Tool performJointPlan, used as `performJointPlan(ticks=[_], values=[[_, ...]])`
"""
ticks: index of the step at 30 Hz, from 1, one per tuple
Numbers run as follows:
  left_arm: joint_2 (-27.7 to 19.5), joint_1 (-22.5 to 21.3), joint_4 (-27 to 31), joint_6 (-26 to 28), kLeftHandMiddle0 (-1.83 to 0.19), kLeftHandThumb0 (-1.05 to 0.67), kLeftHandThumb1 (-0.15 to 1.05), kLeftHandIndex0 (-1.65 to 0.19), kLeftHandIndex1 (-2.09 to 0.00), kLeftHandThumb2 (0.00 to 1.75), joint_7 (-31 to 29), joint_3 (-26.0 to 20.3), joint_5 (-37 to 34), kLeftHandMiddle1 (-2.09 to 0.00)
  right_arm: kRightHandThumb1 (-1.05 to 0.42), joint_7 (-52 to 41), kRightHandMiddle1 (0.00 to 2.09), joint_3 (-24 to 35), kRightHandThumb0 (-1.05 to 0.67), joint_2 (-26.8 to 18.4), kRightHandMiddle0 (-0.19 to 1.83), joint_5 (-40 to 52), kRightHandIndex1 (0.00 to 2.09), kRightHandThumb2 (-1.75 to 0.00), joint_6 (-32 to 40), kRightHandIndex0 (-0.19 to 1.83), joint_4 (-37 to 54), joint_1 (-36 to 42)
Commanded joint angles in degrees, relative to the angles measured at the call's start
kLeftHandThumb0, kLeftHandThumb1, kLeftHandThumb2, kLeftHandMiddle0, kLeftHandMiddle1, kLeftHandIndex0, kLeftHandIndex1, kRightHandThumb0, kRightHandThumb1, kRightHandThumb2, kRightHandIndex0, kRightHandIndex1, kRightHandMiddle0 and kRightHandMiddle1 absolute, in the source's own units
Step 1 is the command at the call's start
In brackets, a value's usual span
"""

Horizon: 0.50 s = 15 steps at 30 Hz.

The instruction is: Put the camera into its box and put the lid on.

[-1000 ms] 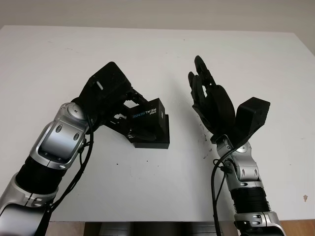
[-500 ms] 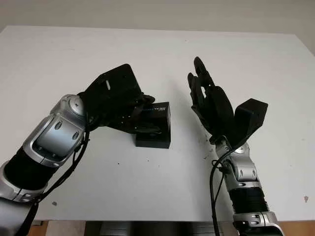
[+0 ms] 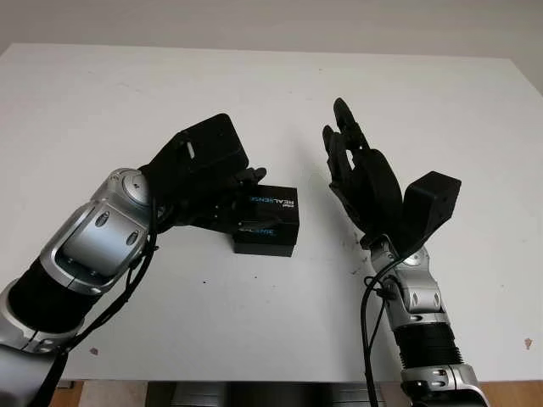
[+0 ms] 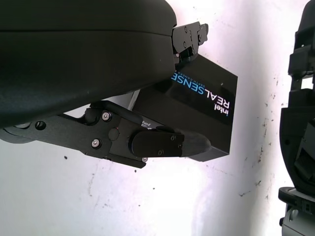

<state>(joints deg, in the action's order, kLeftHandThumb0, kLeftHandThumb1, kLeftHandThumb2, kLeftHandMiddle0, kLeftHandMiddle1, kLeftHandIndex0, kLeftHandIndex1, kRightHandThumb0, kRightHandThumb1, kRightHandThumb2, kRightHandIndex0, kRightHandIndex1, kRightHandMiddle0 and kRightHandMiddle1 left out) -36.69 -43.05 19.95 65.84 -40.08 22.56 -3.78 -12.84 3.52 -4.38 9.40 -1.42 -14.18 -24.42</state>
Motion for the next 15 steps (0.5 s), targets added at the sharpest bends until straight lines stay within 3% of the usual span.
performJointPlan(ticks=[1, 12, 15], values=[[0.8, -0.5, 2.6, 0.4, 0.15, -0.45, 1.05, 0.19, 0.00, 0.32, -0.9, 1.1, -1.6, -0.04, -1.05, -0.2, 0.05, 0.0, -0.67, 0.1, -0.08, -0.1, 0.05, -0.62, -0.9, -0.08, -0.3, -0.5], [-0.6, -1.3, 5.5, 6.4, 0.19, -0.43, 1.05, 0.19, 0.00, 0.27, -0.4, 0.6, -5.0, 0.00, -1.05, -0.4, 0.05, 0.1, -0.65, 0.4, -0.08, 0.2, 0.05, -0.63, -1.7, -0.08, -1.2, -1.0], [-3.3, -1.4, 6.4, 3.6, 0.19, -0.47, 1.05, 0.19, 0.00, 0.30, -1.1, 2.8, -4.0, 0.00, -1.05, -0.3, 0.05, 0.0, -0.65, 0.4, -0.07, 0.0, 0.05, -0.63, -2.0, -0.08, -1.5, -1.2]])
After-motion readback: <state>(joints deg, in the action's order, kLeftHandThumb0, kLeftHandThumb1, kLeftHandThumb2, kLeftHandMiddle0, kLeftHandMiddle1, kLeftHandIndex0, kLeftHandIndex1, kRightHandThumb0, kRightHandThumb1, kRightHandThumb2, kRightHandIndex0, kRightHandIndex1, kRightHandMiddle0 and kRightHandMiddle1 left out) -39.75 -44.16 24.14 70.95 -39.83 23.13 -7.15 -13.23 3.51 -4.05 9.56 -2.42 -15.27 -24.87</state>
